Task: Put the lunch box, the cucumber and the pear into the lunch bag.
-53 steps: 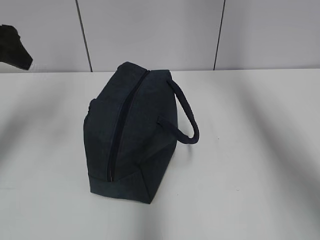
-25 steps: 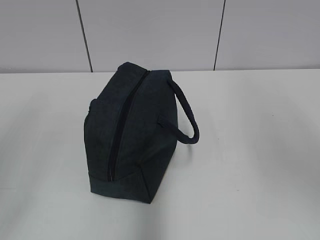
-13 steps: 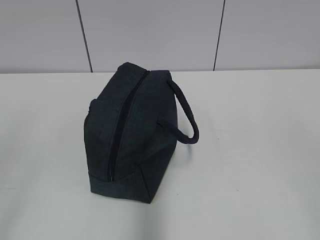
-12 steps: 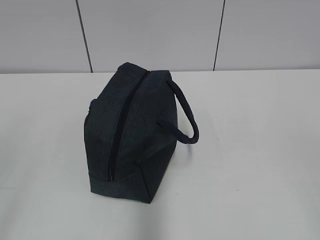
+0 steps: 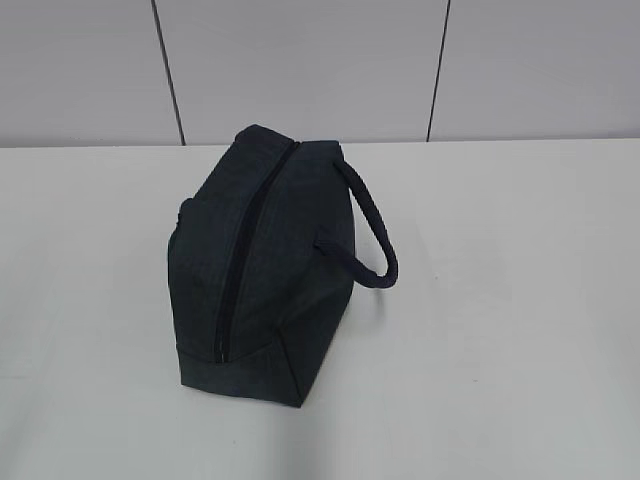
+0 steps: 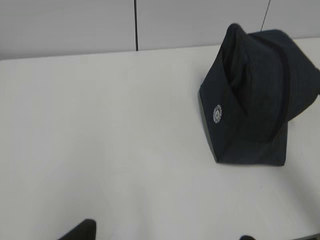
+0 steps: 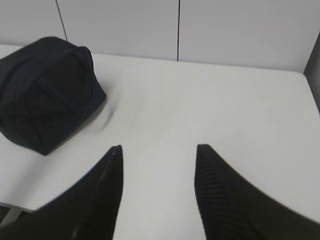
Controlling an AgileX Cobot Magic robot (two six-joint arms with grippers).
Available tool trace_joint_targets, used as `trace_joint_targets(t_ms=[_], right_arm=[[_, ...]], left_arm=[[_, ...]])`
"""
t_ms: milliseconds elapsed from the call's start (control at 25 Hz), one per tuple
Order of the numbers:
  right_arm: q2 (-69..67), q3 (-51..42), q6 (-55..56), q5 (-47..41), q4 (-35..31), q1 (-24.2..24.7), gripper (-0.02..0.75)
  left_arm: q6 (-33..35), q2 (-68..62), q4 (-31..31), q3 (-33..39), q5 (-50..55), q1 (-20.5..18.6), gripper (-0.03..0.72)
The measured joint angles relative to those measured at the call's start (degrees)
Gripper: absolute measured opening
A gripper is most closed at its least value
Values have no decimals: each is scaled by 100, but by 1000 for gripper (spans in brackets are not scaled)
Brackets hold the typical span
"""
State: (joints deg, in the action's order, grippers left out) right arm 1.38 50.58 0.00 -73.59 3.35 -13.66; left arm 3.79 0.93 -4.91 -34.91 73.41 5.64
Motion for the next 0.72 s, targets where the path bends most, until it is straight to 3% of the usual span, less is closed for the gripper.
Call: trace_joint_targets(t_ms=[360, 720], right_arm=[[0, -1776, 0, 0, -41, 0, 467], [0, -2212, 0, 674, -22, 0, 475]], left_arm=[[-11, 0, -65, 444, -879, 0, 487], [-27, 0, -89, 464, -936, 0, 485]])
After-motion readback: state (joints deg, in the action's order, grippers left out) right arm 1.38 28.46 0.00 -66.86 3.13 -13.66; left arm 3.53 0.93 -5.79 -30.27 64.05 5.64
